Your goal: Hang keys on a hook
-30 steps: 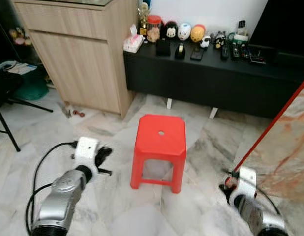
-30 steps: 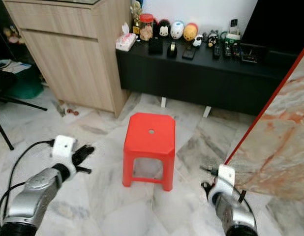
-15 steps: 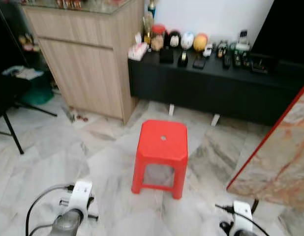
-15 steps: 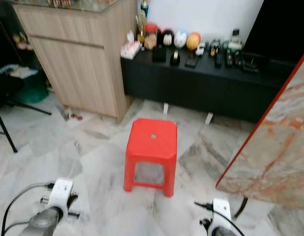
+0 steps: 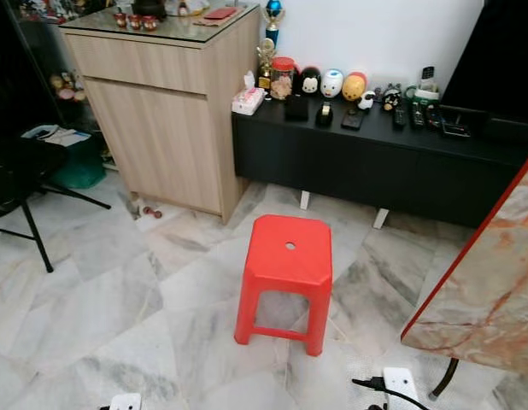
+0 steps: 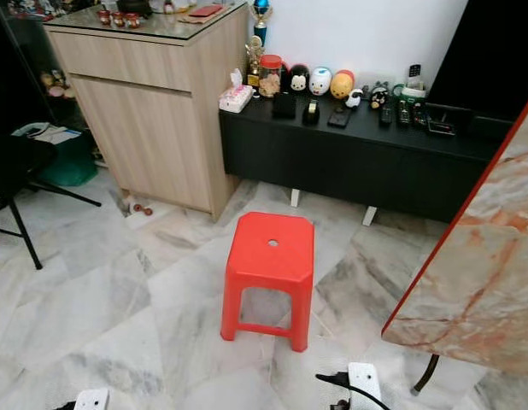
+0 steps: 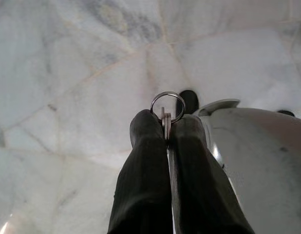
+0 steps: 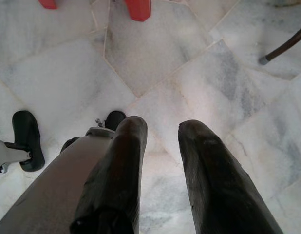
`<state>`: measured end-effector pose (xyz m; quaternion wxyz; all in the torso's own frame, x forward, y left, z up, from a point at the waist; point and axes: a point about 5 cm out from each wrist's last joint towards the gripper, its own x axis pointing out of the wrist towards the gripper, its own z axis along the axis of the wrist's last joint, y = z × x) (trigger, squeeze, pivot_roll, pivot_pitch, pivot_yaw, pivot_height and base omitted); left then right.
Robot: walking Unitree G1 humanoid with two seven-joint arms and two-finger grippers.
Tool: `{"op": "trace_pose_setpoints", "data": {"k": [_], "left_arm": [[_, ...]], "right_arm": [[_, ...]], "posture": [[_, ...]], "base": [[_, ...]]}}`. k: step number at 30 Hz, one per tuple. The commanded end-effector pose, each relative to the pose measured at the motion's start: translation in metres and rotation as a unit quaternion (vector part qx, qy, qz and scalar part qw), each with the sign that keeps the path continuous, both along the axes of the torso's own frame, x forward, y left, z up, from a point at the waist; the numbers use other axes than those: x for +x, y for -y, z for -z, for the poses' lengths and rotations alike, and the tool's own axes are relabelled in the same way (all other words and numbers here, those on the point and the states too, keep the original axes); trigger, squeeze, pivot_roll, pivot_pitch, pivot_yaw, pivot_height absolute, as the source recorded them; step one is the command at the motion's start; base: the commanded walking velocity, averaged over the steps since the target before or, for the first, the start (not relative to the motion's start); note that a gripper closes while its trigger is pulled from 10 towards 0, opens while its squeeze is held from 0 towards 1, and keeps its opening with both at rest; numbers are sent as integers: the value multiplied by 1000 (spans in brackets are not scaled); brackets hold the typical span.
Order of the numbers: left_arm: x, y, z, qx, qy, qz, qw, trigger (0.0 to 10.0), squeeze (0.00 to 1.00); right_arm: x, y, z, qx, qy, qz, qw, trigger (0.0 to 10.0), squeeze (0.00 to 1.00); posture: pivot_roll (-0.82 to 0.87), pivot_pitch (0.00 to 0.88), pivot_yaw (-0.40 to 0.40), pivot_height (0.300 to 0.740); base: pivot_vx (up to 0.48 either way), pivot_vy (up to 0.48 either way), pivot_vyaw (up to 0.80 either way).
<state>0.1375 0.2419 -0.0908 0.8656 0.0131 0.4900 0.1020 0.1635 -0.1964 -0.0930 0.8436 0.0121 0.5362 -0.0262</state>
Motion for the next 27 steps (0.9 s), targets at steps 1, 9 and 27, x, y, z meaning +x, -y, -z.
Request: {"op": "trace_pose_setpoints", "data": {"k": [1,9,27], "left_arm": [[1,2,0,2,3,0,1000,10000,0],[8,6,-1,6,7,15,1000,10000,0],[0,8,3,-2,-6,25,1000,10000,0]], "right_arm": [[6,5,-3,-11,11,8,1000,10000,0],[5,20,-5,-17,20,89,996,10000,0],[23,5,-10,-24,25,111,993,10000,0]], "posture": [[9,0,-48,734],[2,0,-26,734],[-19,0,-36,734]], "base": [[0,0,0],[0,-33,0],[0,-437,0]]}}
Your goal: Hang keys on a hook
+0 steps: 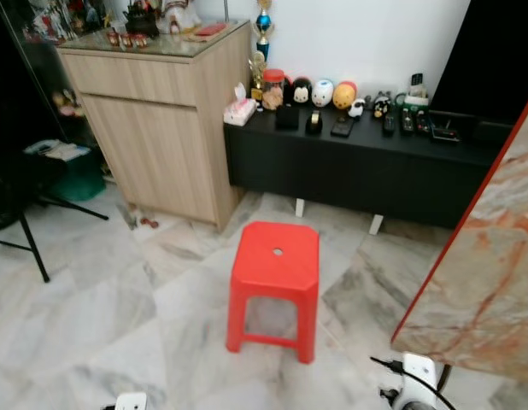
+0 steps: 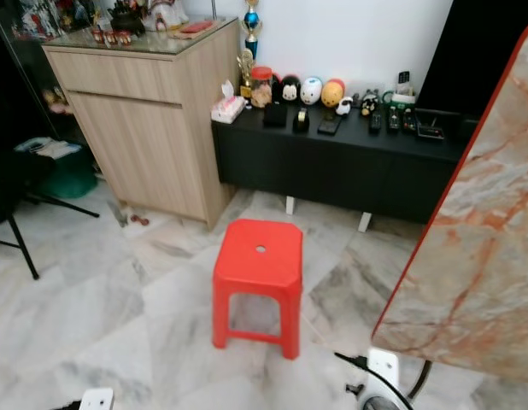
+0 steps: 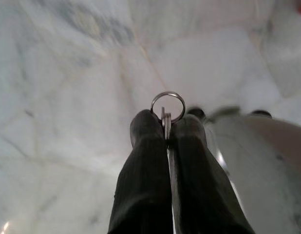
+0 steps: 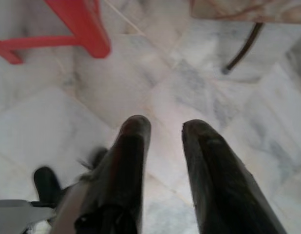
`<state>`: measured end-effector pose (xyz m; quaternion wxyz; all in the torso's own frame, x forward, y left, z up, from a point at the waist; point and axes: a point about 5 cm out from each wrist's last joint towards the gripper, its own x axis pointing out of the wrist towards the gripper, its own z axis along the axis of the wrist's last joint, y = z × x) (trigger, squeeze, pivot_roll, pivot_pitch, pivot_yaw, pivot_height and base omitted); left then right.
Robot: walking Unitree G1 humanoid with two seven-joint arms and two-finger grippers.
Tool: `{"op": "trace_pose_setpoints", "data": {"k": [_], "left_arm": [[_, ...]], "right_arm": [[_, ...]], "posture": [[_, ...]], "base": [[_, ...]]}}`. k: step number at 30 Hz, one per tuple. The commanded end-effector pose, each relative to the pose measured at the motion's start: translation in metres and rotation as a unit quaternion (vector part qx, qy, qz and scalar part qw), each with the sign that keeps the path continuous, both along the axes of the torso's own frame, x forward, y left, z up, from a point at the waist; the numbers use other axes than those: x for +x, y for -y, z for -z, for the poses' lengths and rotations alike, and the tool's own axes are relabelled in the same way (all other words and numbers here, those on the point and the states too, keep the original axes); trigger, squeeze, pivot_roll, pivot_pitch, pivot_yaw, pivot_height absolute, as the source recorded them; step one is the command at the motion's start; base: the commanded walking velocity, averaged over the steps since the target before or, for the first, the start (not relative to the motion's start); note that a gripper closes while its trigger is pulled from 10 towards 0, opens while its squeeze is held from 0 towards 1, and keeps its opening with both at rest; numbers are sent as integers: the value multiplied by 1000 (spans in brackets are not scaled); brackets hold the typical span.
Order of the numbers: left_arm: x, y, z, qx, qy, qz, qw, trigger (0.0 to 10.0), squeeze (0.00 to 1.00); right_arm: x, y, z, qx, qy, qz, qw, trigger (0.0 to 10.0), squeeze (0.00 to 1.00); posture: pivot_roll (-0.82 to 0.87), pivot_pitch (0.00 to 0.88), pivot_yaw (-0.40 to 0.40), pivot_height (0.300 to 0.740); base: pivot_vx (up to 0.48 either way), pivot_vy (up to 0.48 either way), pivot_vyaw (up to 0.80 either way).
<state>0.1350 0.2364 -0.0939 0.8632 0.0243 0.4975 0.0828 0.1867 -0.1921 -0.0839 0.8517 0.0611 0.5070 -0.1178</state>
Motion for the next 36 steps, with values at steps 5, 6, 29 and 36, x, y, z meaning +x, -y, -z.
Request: {"op": "trace_pose_setpoints", "data": {"k": [5,6,29,36], "left_arm": [[5,3,-1,-3,5,5,1000,10000,0],[5,3,-1,-2,3,9,1000,10000,0],[5,-11,-4,5,-15,3,1000,10000,0],[4,-8,-3,12,-23,25,999,10000,0]], "right_arm": [[4,8,-3,-24,-14,-10,1000,10000,0],[6,7,-4,-24,-12,-10,1000,10000,0],[20,-6,-10,-60,-49,-56,995,10000,0],[21,-5,-11,-82,-51,-79,992,10000,0]], "posture": [[-30,0,-33,734],[-35,0,-31,734],[-4,0,-34,734],[-25,0,-22,734]], "base": [[0,-471,0],[0,-472,-669],[0,-472,-139],[0,-472,288]]}}
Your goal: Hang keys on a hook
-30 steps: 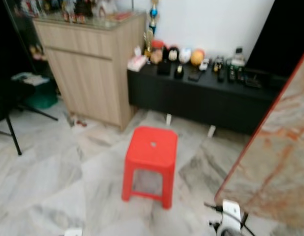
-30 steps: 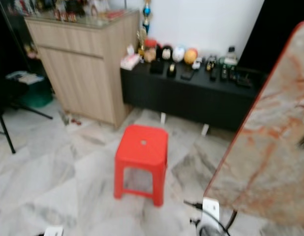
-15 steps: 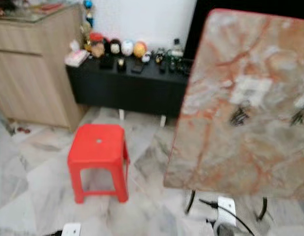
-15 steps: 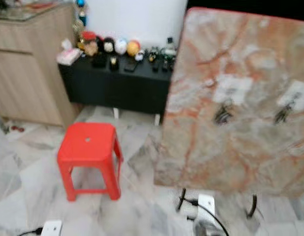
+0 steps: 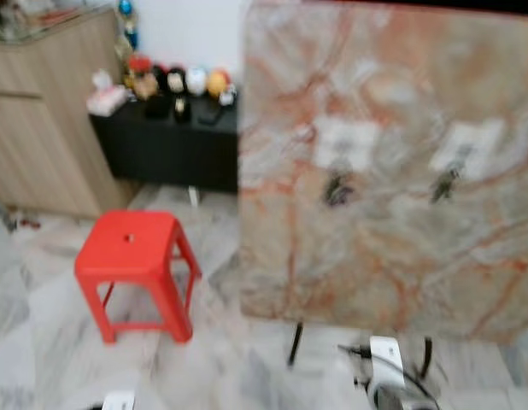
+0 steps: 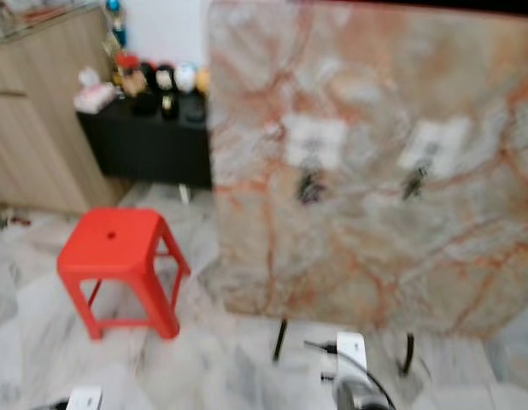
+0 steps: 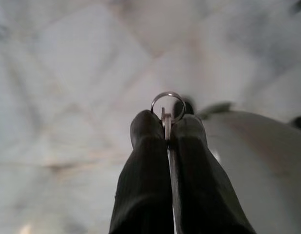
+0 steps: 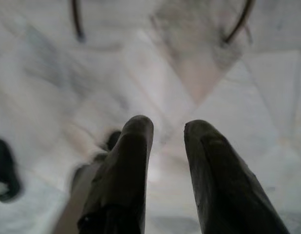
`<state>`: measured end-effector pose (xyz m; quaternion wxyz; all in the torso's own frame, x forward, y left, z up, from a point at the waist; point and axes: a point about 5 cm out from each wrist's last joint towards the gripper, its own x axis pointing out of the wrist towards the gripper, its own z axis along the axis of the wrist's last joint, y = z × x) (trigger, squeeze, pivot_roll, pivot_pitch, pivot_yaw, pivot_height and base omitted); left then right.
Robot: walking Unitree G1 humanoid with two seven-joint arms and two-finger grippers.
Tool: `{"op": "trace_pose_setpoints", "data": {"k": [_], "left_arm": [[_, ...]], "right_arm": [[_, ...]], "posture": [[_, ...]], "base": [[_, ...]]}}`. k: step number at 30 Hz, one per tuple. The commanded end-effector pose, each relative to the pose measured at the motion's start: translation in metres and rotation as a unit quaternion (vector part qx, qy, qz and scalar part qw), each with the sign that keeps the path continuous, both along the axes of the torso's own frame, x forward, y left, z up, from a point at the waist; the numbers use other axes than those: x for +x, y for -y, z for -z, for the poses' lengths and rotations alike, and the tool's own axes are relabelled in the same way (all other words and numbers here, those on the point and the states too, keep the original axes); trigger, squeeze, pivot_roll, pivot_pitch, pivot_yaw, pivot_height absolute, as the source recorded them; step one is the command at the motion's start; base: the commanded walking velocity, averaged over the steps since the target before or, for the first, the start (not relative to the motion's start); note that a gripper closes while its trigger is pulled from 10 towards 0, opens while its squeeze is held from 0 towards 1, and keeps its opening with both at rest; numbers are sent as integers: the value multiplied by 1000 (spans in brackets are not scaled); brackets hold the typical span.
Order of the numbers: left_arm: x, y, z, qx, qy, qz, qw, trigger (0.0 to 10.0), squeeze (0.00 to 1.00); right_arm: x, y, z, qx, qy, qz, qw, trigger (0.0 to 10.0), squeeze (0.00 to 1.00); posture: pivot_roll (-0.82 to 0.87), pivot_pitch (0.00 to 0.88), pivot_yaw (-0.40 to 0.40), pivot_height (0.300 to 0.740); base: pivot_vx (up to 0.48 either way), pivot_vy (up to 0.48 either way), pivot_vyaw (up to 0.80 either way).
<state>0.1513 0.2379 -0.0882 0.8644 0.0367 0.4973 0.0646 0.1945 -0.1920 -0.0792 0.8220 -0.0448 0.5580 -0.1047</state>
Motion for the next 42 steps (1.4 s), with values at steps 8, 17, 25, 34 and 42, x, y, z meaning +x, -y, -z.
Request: {"op": "trace_pose_setpoints", "data": {"k": [8,17,25,34,42], "left_arm": [[-15,-6,4,16,-28,16,999,10000,0],[-15,-4,5,12,-29,22,999,10000,0],[-16,-2,5,13,-31,29,999,10000,0],[-16,-2,5,17,-32,39,999,10000,0],[-16,-1,6,20,-35,42,998,10000,0]], "right_arm": [[12,-4,-6,4,19,-16,1000,10000,0],[12,-3,-6,4,22,-18,1000,10000,0],[11,-3,-5,12,29,-20,999,10000,0],[10,-4,-4,23,36,-9,999,10000,0],[10,-2,-5,14,40,-2,999,10000,0]], "posture": [[-3,0,-37,734],[-12,0,-39,734],[-15,0,-41,734],[-12,0,-38,734],[-35,0,-33,734]], "base": [[0,-472,100],[0,-472,0],[0,-472,0],[0,-472,0],[0,-472,0]]}}
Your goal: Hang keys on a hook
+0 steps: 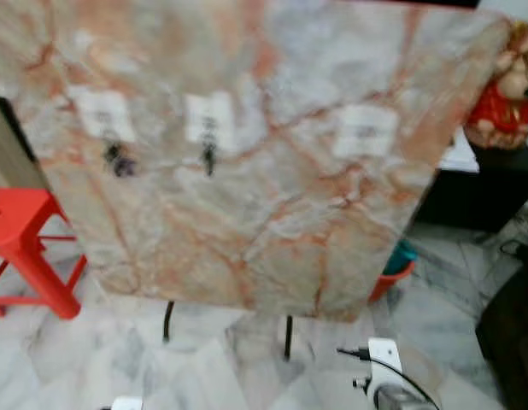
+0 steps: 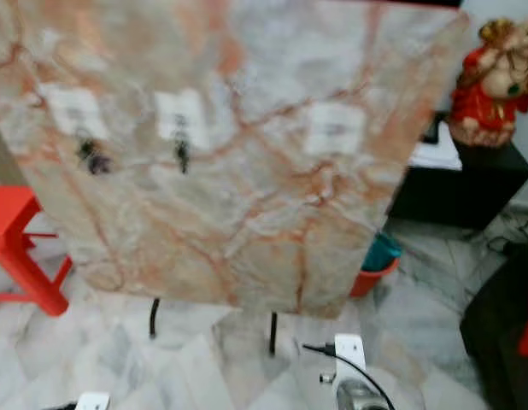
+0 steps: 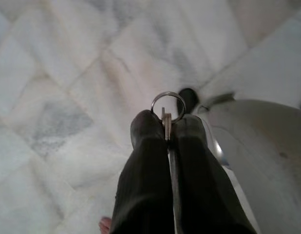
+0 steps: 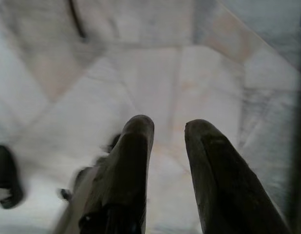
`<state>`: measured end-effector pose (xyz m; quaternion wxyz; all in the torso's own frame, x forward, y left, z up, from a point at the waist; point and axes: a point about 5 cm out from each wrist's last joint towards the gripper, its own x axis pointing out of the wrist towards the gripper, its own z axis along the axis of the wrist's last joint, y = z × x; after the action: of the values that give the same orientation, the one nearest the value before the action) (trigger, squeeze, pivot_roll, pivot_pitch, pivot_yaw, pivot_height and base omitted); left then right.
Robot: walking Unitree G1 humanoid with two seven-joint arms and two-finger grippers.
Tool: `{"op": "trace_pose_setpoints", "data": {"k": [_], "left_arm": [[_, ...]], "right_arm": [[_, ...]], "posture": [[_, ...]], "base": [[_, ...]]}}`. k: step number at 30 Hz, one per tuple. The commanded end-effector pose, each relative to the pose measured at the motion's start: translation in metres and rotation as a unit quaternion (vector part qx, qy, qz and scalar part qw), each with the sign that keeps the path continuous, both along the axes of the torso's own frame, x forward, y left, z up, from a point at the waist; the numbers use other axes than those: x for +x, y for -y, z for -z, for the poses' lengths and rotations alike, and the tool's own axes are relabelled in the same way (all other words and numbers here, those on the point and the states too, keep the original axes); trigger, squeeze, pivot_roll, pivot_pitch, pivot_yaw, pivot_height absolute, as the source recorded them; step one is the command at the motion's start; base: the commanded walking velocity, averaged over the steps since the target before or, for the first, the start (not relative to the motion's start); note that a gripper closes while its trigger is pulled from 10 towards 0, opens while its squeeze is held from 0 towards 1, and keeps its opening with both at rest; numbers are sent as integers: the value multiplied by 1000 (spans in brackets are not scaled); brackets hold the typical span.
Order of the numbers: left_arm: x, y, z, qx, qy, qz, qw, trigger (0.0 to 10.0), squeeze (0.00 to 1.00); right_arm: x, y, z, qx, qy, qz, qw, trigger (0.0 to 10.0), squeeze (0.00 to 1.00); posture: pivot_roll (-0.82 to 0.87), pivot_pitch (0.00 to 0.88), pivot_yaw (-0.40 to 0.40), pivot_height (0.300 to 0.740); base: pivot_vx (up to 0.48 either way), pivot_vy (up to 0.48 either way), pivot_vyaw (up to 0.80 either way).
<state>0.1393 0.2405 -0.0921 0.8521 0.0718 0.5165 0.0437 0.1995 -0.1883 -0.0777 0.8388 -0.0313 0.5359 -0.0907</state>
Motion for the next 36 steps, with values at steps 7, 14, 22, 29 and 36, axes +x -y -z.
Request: {"op": "trace_pose_setpoints", "data": {"k": [7,14,22,29,36], "left_arm": [[1,4,1,0,-7,16,1000,10000,0],[2,3,0,1,-4,11,1000,10000,0],[3,-1,-1,7,-2,6,1000,10000,0],[3,-4,-2,25,12,-31,999,10000,0],[5,-8,-9,34,120,-165,978,10000,0]], "right_arm": [[9,4,-5,1,19,6,1000,10000,0],[10,4,-6,-1,19,7,1000,10000,0],[12,1,-6,7,19,10,1000,10000,0],[12,0,-6,11,22,11,1000,10000,0],[13,0,-7,10,23,8,1000,10000,0]], "posture": [[-11,0,-53,734],[-25,0,-52,734],[-25,0,-47,734],[-31,0,-46,734],[-24,0,-44,734]], "base": [[0,-479,0],[0,-480,0],[0,-479,0],[0,-198,0],[0,0,0]]}}
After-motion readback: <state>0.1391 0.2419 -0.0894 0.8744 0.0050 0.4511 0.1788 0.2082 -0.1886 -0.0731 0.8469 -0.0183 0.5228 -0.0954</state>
